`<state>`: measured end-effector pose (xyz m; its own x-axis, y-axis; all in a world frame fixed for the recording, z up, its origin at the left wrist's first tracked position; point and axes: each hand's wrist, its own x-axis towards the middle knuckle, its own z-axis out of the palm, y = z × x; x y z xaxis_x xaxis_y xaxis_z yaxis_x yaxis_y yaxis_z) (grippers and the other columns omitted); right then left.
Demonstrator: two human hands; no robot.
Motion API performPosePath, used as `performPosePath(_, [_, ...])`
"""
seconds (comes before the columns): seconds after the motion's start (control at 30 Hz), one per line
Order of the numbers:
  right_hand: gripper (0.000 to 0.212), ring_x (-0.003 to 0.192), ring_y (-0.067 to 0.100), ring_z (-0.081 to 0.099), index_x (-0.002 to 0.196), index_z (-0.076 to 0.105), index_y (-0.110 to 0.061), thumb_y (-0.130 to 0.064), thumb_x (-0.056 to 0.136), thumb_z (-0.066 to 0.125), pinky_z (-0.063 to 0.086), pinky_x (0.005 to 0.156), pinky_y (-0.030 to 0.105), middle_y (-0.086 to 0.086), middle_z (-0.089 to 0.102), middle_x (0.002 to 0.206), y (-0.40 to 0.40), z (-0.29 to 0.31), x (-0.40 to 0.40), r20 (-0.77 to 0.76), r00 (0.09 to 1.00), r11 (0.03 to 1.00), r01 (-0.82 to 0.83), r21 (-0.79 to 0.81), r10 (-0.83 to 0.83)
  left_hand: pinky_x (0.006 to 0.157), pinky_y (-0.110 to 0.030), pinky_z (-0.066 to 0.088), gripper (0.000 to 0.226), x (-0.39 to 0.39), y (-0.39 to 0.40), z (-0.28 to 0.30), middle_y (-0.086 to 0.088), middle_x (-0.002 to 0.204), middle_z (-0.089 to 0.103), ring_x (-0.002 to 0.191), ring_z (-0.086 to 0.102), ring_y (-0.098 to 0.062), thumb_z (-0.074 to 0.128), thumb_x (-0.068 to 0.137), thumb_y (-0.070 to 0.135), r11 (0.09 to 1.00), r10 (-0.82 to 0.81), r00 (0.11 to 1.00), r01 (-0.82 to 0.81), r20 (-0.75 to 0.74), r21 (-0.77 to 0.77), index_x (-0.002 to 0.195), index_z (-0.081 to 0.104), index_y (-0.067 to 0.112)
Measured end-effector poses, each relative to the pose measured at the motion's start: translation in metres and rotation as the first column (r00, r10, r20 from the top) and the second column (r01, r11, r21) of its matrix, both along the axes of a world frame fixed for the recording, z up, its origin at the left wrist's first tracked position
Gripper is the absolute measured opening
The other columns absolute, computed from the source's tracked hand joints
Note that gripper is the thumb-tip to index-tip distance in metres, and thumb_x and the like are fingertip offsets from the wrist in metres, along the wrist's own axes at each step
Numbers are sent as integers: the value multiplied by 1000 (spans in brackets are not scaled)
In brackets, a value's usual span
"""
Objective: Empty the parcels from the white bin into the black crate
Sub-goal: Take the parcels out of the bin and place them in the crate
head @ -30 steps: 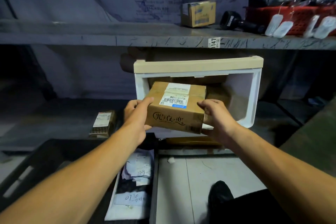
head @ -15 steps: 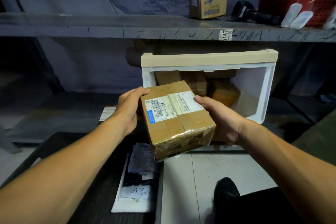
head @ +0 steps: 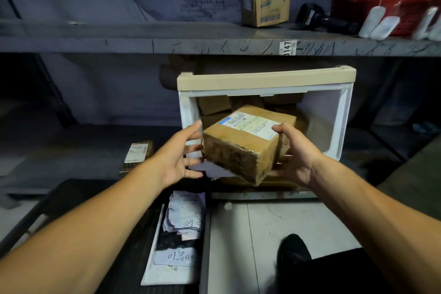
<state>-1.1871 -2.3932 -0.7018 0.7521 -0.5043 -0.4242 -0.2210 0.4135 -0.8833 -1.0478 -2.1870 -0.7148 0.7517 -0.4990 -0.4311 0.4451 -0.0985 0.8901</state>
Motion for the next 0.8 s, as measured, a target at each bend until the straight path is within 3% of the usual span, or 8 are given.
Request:
performPosePath(0.1, [60,98,35,64,136,45,-22,-40,86,73,61,52,46,18,55,117,6,4,-1,24,992,985,121,125,-125,90,-64,50,75,-13,-10,-5,-13,141,53,124,54,-44,70,72,62,999,-41,998,40,-50,-9,134,57,24])
performPosePath(0.17, [74,94,35,64,140,40,-23,-40,80,81,60,53,47,16,54,116,14,3,3,29,987,979,151,134,-156,85,-64,50,88,-20,-19,-7,-17,143,52,125,54,-46,72,65,60,995,-46,993,36,-105,-93,142,50,23])
performPosePath(0.33, [84,90,34,67,137,28,-21,-38,78,85,62,74,51,12,52,111,34,-7,10,37,995,996,90,18,-91,89,-62,53,52,-23,-30,-7,-15,120,71,112,65,-38,74,81,48,979,25,987,-56,-158,-194,126,65,24])
performPosePath(0.43, [89,115,35,61,147,31,-24,-55,79,78,46,101,48,10,48,142,30,-8,10,29,1000,998,1,-67,1,81,-58,57,44,-12,-22,-6,-14,119,71,110,66,-37,72,83,48,981,92,987,-113,-135,-159,121,67,25])
performPosePath(0.53, [71,133,30,46,138,48,-34,-74,82,62,32,109,54,2,52,144,16,-2,6,65,992,981,-96,-169,108,73,-47,58,33,-3,-10,-2,-14,103,73,96,68,-34,66,85,51,988,96,985,-113,-146,-106,99,70,21])
performPosePath(0.63, [109,147,31,34,150,41,-37,-89,58,68,22,118,63,1,44,155,-2,-4,4,98,974,941,-167,-294,203,66,-38,56,32,6,0,0,-11,80,73,76,68,-31,62,86,52,998,26,986,-35,-164,-50,80,66,21])
performPosePath(0.7, [118,149,35,29,151,40,-36,-91,51,72,20,118,65,5,40,159,-9,-6,2,114,951,923,-241,-301,286,66,-38,58,33,8,3,0,-12,79,74,69,70,-32,63,84,51,1000,-23,987,21,-162,-16,80,67,19])
performPosePath(0.8, [109,143,34,40,139,56,-35,-93,47,70,22,119,62,7,54,148,-10,-2,-3,85,926,903,-334,-269,368,70,-41,59,44,5,4,1,-17,96,74,77,72,-37,62,84,57,994,-107,978,107,-179,-10,93,73,15])
